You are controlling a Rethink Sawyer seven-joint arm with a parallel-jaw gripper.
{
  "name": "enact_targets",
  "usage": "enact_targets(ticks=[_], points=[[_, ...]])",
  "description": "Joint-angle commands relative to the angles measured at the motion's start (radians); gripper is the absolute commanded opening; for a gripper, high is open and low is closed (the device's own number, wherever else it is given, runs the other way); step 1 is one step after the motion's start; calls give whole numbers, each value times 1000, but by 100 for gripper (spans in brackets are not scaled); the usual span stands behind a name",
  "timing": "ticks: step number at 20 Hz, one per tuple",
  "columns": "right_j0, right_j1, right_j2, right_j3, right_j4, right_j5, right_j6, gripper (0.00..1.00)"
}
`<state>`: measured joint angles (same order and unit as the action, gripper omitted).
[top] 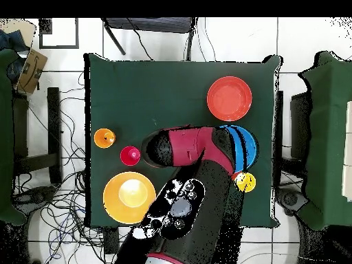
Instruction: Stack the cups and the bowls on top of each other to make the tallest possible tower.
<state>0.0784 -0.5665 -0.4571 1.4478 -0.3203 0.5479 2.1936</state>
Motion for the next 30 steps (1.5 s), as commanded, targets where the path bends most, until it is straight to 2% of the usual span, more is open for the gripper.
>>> enact_targets(ticks=[1, 30], points=[[23, 13, 89, 0, 27, -52, 121, 0], [27, 27, 75, -6, 26, 6, 99, 0]])
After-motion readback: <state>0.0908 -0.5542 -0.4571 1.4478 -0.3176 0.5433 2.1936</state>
